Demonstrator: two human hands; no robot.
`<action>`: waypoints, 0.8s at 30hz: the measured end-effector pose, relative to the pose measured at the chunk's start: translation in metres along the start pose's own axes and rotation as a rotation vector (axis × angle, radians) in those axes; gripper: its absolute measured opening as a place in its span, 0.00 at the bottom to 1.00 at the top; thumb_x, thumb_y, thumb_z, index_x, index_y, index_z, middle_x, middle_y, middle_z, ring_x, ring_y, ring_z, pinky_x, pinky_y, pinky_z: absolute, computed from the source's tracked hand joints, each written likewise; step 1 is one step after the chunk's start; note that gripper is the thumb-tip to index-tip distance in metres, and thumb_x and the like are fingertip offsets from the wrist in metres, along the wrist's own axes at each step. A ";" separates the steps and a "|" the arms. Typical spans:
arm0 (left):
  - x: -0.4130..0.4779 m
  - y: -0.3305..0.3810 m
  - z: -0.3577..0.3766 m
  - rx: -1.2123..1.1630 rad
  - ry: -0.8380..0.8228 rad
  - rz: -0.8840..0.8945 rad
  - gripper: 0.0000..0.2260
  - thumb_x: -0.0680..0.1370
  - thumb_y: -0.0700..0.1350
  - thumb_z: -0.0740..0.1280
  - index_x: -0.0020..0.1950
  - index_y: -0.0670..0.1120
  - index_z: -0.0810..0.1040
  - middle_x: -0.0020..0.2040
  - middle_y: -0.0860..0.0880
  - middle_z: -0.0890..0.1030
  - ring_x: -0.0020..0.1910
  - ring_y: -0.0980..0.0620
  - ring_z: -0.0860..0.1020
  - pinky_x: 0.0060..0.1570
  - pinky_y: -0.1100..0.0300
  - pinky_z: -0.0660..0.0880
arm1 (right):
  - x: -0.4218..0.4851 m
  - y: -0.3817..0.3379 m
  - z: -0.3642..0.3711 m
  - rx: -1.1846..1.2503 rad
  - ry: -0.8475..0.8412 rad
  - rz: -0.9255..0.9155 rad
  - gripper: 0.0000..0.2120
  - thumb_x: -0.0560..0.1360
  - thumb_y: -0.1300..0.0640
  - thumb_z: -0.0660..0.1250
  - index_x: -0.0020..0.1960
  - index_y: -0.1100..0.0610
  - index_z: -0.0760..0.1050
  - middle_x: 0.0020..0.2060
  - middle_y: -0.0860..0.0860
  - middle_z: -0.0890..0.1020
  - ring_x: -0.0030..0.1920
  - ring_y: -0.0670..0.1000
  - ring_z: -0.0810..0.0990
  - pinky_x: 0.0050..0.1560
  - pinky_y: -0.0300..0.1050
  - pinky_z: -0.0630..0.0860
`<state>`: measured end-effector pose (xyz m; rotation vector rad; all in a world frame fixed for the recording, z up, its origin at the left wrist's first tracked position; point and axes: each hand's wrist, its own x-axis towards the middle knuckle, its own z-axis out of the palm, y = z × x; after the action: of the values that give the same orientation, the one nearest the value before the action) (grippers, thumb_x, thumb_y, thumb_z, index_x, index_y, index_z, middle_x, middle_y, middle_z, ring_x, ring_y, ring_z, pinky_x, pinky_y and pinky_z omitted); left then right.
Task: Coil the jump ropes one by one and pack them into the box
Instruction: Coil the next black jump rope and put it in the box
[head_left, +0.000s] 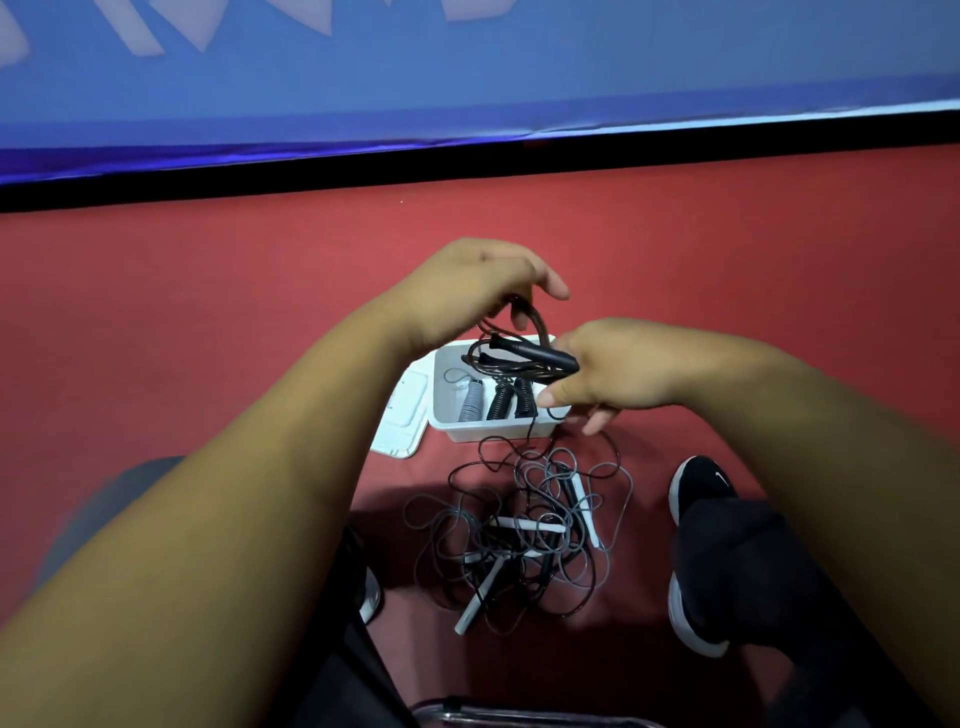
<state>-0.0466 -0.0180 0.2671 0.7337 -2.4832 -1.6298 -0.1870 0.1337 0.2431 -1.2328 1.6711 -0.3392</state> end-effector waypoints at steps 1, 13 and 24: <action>-0.004 0.002 0.003 0.031 0.008 0.041 0.13 0.83 0.45 0.63 0.52 0.51 0.88 0.41 0.41 0.85 0.38 0.53 0.79 0.44 0.56 0.75 | 0.002 0.002 0.001 0.037 -0.005 0.025 0.05 0.83 0.59 0.71 0.58 0.55 0.77 0.50 0.56 0.86 0.42 0.55 0.90 0.42 0.47 0.87; -0.013 0.001 0.016 0.536 0.011 -0.094 0.12 0.77 0.41 0.76 0.53 0.47 0.75 0.38 0.48 0.86 0.32 0.53 0.85 0.36 0.52 0.83 | 0.013 0.004 -0.007 -0.031 0.228 0.272 0.05 0.85 0.60 0.62 0.58 0.62 0.70 0.43 0.61 0.88 0.27 0.55 0.81 0.26 0.43 0.77; -0.014 -0.004 0.019 0.258 -0.056 -0.267 0.07 0.82 0.45 0.71 0.57 0.44 0.84 0.44 0.42 0.87 0.46 0.42 0.87 0.53 0.48 0.84 | 0.028 -0.002 -0.002 0.334 0.529 0.204 0.04 0.85 0.56 0.62 0.59 0.54 0.73 0.38 0.54 0.88 0.27 0.51 0.75 0.27 0.41 0.69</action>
<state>-0.0392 0.0033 0.2580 1.1077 -2.7707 -1.4317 -0.1875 0.1087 0.2303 -0.7503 2.0595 -0.8351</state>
